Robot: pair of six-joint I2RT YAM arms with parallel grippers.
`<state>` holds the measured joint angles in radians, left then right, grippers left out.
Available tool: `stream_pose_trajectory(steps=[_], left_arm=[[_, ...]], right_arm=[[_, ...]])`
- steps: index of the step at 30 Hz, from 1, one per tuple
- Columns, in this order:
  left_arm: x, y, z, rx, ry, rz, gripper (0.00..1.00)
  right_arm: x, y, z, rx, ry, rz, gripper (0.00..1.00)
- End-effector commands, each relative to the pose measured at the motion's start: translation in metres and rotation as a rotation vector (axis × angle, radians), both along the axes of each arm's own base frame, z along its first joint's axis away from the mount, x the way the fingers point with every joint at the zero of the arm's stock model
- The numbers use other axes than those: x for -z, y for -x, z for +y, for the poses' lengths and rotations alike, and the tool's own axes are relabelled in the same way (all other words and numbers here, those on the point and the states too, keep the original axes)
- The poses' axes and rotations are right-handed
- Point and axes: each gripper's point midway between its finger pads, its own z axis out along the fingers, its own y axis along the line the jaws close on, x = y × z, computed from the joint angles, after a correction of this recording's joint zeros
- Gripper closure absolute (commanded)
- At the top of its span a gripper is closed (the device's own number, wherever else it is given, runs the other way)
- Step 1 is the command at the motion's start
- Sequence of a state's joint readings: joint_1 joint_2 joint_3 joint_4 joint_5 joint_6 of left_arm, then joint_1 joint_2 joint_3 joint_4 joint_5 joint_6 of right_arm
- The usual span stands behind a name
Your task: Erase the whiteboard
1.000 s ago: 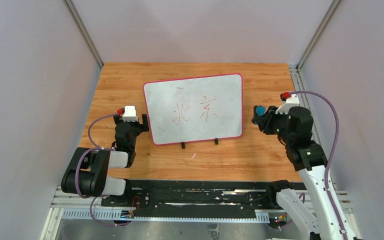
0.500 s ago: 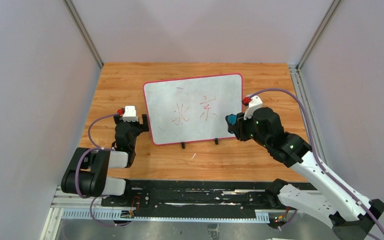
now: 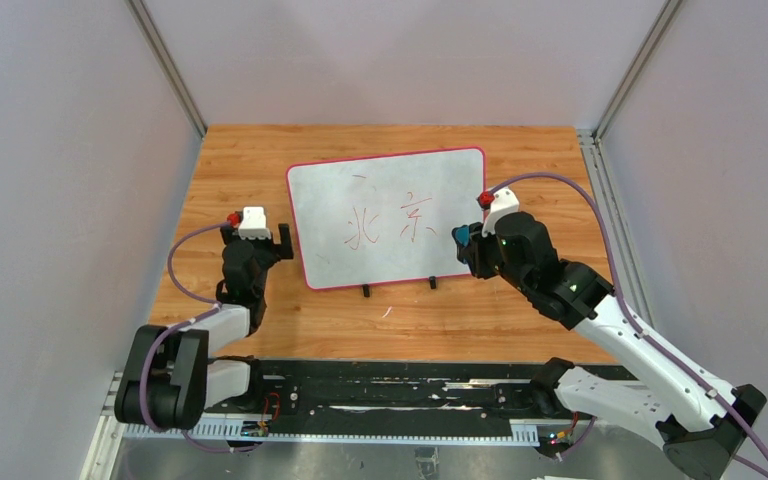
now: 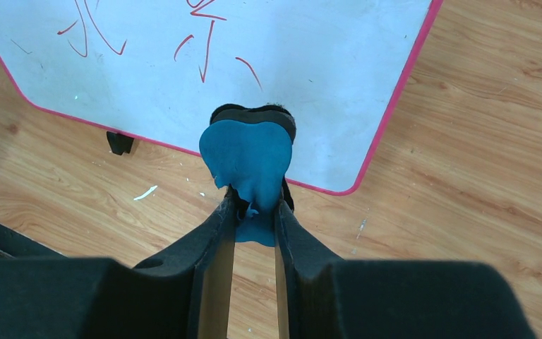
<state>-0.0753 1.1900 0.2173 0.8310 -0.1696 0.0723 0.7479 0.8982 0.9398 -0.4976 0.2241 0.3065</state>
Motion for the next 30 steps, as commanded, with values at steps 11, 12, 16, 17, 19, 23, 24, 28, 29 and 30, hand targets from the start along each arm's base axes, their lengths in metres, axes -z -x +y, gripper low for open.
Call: stream_pose_trajectory(steps=[11, 12, 16, 17, 19, 23, 24, 28, 29, 30], left_arm=[[-0.061, 0.011, 0.014, 0.05, -0.125, 0.02, 0.02], [-0.064, 0.01, 0.012, 0.076, -0.125, 0.03, 0.02], [-0.077, 0.003, 0.008, 0.164, -0.073, 0.031, 0.02], [-0.079, 0.002, 0.007, 0.189, -0.054, 0.028, 0.02], [-0.086, -0.002, 0.001, 0.258, -0.007, 0.022, 0.02], [-0.091, -0.004, -0.02, 0.427, 0.097, 0.035, 0.01], [-0.091, -0.005, -0.025, 0.464, 0.13, 0.041, 0.02], [-0.091, -0.008, -0.035, 0.58, 0.222, 0.059, 0.06], [-0.091, -0.01, -0.035, 0.604, 0.243, 0.065, 0.06], [-0.089, -0.01, -0.035, 0.631, 0.266, 0.073, 0.06]], right_arm=[[-0.019, -0.006, 0.001, 0.011, 0.008, -0.052, 0.99], [-0.02, -0.005, 0.001, 0.011, 0.008, -0.053, 0.99], [-0.019, -0.005, -0.001, 0.013, 0.013, -0.054, 0.99], [-0.019, -0.005, -0.001, 0.014, 0.015, -0.054, 0.99], [-0.018, -0.005, -0.003, 0.019, 0.021, -0.054, 0.99], [-0.016, -0.004, -0.004, 0.018, 0.028, -0.052, 0.99], [-0.016, -0.004, -0.004, 0.017, 0.032, -0.05, 0.99], [-0.013, -0.003, -0.007, 0.023, 0.04, -0.046, 0.99], [-0.012, -0.002, -0.008, 0.024, 0.042, -0.046, 0.99], [-0.012, -0.002, -0.008, 0.024, 0.042, -0.047, 0.99]])
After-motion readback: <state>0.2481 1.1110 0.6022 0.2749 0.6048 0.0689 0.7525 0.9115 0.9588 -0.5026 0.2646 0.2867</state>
